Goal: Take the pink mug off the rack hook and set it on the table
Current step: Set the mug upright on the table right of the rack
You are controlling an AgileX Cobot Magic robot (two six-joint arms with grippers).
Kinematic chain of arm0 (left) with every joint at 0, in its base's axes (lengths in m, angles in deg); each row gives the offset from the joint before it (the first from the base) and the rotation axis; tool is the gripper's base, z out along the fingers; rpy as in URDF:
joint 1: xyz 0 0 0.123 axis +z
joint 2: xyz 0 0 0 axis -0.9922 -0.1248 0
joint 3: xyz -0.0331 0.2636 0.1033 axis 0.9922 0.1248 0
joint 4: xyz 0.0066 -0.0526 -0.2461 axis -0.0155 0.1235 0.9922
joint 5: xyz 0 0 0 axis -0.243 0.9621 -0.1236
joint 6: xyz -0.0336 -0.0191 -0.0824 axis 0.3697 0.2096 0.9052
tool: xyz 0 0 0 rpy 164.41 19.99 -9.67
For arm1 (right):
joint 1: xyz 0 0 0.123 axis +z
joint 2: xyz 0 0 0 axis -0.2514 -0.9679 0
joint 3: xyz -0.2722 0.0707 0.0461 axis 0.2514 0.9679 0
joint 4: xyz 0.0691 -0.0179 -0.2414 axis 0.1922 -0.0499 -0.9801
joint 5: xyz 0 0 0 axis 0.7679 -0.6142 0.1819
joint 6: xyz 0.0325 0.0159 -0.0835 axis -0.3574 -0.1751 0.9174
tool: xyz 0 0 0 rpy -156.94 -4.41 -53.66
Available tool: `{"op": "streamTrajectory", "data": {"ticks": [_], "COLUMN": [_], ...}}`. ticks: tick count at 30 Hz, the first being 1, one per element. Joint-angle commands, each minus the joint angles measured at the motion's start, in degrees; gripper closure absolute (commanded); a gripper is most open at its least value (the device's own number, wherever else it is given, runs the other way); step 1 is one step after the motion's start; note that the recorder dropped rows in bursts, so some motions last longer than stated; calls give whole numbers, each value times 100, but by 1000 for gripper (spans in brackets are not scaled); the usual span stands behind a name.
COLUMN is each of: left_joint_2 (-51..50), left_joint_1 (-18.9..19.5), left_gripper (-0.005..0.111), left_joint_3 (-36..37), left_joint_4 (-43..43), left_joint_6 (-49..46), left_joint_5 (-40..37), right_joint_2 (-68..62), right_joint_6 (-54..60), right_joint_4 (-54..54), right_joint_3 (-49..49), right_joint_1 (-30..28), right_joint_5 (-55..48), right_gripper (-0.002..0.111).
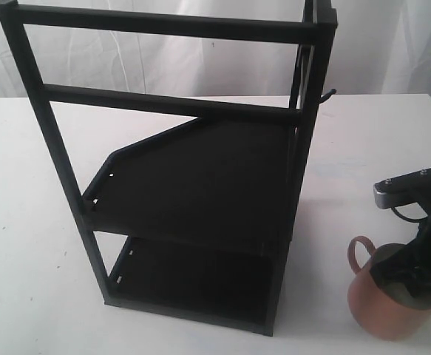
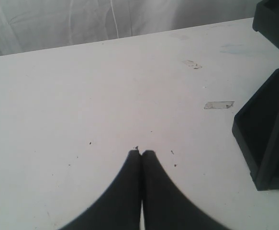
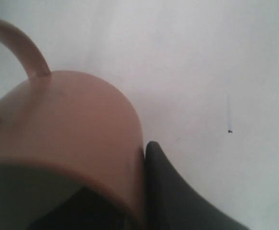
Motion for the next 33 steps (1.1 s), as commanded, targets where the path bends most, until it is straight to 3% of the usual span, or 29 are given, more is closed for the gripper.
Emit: {"op": "streamTrajectory", "data": {"ticks": [1, 23, 33], "left_joint_2": [29, 29, 29], "left_joint_1": [20, 20, 20], "left_gripper": [107, 107, 107], "left_joint_3": [28, 28, 28], "left_joint_4": [46, 46, 46], "left_joint_6": [7, 7, 7], "left_joint_5": [8, 8, 8], "right_joint_2": [-107, -123, -123], "right_joint_6": [12, 12, 12], "right_joint_4": [-32, -45, -32], "right_joint_3": [-39, -50, -50], "right_joint_1": [-31, -31, -31], "right_joint_5": [-70, -82, -48], "right_gripper": [108, 107, 76]}}
